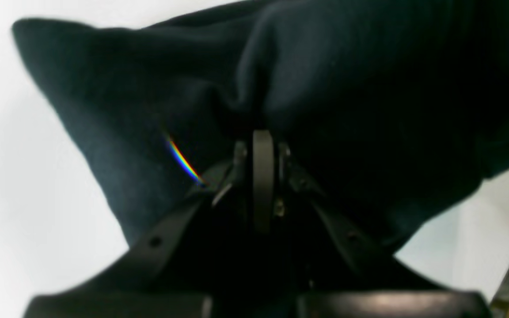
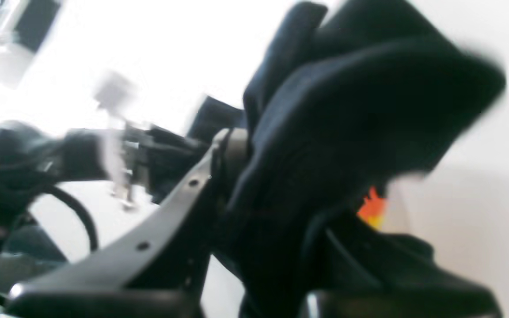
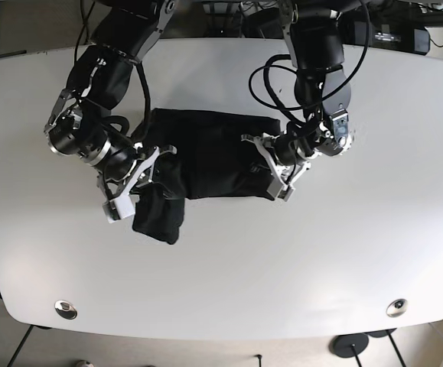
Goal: Fold the T-shirt properly
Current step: 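Fold the strip in half, bringing both grippers toward each other, then flip the folded bundle over with both grippers, exposing the sun print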
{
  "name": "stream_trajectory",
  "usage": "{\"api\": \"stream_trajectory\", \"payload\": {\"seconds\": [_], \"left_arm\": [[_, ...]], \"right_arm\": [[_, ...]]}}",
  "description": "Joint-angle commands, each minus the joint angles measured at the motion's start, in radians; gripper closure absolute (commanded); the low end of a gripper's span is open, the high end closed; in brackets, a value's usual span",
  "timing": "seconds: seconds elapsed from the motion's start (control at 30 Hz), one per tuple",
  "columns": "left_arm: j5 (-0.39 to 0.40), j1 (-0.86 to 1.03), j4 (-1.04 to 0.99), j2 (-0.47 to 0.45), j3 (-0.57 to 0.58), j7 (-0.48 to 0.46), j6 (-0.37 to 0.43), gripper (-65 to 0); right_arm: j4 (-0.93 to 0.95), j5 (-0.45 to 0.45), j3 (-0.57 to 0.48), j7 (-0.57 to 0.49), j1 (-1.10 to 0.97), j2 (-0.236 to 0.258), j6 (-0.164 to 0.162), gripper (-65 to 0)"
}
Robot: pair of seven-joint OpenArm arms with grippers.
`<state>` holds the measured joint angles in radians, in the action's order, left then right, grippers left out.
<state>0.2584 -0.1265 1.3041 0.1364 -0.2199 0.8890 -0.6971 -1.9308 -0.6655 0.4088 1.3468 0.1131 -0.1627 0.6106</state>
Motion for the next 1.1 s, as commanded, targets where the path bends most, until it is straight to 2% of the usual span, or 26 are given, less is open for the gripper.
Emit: {"api": "stream_trajectory", "payload": {"seconds": [0.03,0.1,0.17,0.2,0.27,0.37,0.5,0.57,0.67,0.73,0.83,0.97,1.1], "left_arm": [[-0.032,0.003,-0.024,0.009,0.014,0.026,0.001,0.0],[-0.032,0.0,-0.088,0.009,0.012,-0.006,0.001,0.0],[-0.032,0.0,-0.139,0.007,0.012,-0.046,0.001,0.0],[-0.031,0.0,-0.156,0.007,0.01,-0.055,0.001,0.0],[-0.031,-0.002,-0.191,0.007,0.01,-0.063,0.001,0.0],[-0.031,-0.002,-0.192,0.007,0.009,-0.067,0.001,0.0],[-0.029,-0.002,-0.191,0.007,0.009,-0.066,0.001,0.0],[-0.028,-0.002,-0.189,0.007,0.009,-0.066,-0.001,0.0],[-0.015,-0.002,-0.188,0.009,0.009,-0.066,-0.001,0.0],[0.051,-0.002,-0.188,0.002,0.009,-0.066,-0.001,0.0],[0.183,-0.003,-0.139,-0.033,0.009,-0.066,0.0,0.0],[0.335,0.009,0.056,-0.077,0.01,-0.054,0.0,0.0],[0.43,0.041,0.199,-0.18,0.006,0.015,0.0,0.0]], "right_arm": [[0.018,-0.064,-0.049,-0.06,0.007,0.006,0.005,-1.9],[0.075,-0.138,-0.092,-0.119,-0.008,0.006,-0.001,-1.9],[0.106,-0.172,-0.132,-0.166,-0.016,0.006,-0.065,-1.9],[0.106,-0.172,-0.144,-0.177,-0.031,0.006,-0.077,-1.9],[0.095,-0.17,-0.193,-0.208,-0.056,0.006,-0.091,-1.9],[0.132,-0.161,-0.251,-0.309,-0.089,0.015,-0.094,-1.9],[0.199,-0.055,-0.268,-0.398,-0.085,0.033,-0.094,-3.8],[0.235,0.056,-0.287,-0.467,-0.082,0.035,-0.094,-11.3],[0.251,0.175,-0.287,-0.527,-0.082,0.035,-0.093,-29.8],[0.251,0.209,-0.302,-0.53,-0.082,0.035,-0.093,-45.2],[0.196,0.206,-0.328,-0.53,-0.089,0.035,-0.087,-60.7],[0.02,0.169,-0.321,-0.494,-0.138,0.047,-0.082,-60.6],[0.004,-0.007,-0.264,-0.482,-0.174,0.117,-0.091,-60.6]]}}
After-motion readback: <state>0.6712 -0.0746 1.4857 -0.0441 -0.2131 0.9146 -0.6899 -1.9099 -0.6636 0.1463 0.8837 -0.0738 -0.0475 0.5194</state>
